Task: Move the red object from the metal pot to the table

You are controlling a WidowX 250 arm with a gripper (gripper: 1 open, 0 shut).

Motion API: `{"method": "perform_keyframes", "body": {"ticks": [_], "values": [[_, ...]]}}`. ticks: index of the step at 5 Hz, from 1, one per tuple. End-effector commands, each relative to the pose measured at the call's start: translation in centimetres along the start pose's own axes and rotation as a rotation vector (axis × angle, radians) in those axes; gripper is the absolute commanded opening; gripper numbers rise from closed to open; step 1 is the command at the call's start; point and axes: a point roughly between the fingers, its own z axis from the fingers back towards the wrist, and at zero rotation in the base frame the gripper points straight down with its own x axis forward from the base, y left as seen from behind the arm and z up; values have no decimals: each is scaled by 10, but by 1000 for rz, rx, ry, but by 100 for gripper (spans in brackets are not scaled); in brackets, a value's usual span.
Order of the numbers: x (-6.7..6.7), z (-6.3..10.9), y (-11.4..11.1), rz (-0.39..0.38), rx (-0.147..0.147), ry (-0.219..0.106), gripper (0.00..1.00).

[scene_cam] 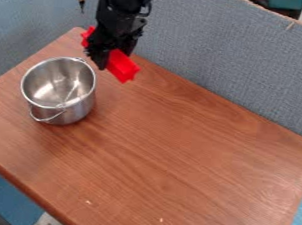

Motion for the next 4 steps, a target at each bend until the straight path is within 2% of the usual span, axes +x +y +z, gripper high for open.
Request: {"method": "perform_keyframes", "body": {"ticks": [1, 2, 3, 4], "values": [[27, 25, -9, 132, -2, -8, 0], [60, 60, -15, -26, -37, -4, 0], [78, 75, -14, -207, -73, -46, 0], [58, 74, -19, -332, -79, -89, 0]]}}
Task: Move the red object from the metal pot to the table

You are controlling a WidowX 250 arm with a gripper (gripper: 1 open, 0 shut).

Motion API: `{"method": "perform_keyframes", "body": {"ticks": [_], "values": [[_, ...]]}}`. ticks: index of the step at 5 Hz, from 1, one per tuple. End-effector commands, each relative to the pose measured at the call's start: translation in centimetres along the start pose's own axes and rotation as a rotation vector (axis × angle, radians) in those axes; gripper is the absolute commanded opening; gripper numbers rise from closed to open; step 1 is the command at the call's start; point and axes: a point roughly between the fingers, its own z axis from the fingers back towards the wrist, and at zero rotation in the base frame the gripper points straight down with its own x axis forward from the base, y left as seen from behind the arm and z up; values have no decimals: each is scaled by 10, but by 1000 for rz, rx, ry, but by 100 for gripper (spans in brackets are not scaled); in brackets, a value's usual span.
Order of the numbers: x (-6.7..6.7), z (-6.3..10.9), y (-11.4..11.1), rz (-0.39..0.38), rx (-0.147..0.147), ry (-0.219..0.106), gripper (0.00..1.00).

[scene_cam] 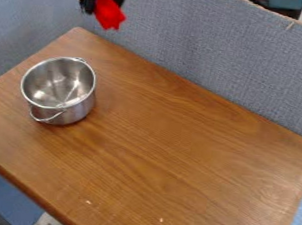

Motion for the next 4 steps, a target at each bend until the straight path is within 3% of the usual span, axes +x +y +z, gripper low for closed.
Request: {"method": "perform_keyframes", "body": {"ticks": [1, 2, 3, 4], "values": [[-6, 30, -8, -77, -48, -70, 0], [17, 26, 26, 128, 17, -28, 0], [55, 13, 58, 359, 106, 12, 0], [87, -14, 82, 502, 181, 16, 0]]}}
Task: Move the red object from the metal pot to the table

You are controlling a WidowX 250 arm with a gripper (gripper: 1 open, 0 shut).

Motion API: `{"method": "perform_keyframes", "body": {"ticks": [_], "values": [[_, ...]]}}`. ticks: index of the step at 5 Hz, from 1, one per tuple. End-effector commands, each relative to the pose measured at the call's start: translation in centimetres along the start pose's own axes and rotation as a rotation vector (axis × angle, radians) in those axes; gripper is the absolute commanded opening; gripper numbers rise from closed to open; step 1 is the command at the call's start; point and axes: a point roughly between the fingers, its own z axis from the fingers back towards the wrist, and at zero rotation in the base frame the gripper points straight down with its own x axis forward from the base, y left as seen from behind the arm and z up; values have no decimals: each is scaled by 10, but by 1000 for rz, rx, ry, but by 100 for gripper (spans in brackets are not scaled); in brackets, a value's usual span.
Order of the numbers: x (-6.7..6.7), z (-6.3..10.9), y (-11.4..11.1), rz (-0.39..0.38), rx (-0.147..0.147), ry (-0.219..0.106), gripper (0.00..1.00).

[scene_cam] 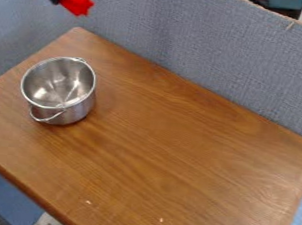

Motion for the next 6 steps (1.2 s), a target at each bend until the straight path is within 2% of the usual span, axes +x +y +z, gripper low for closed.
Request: {"method": "perform_keyframes", "body": {"ticks": [1, 2, 3, 4, 5, 6], "values": [[2, 14, 24, 205, 19, -30, 0], [-12, -4, 22, 342, 98, -5, 0], [-35, -5, 19, 306, 115, -6, 0], [-50, 1, 17, 286, 133, 25, 0], [-105, -7, 6, 341, 156, 35, 0], [-164, -29, -6, 363, 158, 21, 0]]}}
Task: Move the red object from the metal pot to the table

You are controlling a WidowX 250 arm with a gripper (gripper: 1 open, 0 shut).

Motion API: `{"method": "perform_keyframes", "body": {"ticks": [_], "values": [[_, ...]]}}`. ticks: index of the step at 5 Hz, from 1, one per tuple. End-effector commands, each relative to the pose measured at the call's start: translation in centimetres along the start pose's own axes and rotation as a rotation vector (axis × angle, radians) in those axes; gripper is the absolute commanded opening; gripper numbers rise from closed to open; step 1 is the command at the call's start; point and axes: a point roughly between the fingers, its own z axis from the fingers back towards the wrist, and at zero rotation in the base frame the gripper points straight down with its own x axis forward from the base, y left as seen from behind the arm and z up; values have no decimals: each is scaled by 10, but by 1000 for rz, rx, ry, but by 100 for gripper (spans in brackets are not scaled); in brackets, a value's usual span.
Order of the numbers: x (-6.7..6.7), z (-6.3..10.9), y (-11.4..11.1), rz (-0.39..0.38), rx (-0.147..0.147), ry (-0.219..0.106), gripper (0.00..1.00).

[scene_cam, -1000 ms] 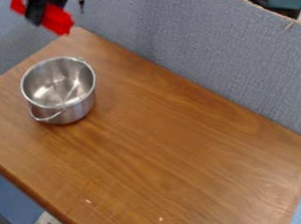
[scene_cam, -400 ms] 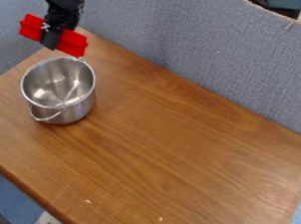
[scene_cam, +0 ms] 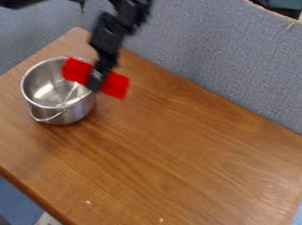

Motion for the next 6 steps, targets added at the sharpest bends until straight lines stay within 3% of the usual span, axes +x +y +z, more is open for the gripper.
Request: {"method": "perform_keyframes", "body": {"ticks": [1, 2, 3, 4, 5, 6], "values": [[-11, -5, 2, 162, 14, 51, 0], [24, -7, -10, 231, 60, 104, 0], [57, -18, -31, 270, 76, 142, 0], [78, -13, -17, 489, 152, 230, 100], [43, -8, -26, 415, 116, 203, 0], [35, 1, -3, 378, 91, 194, 100]]}}
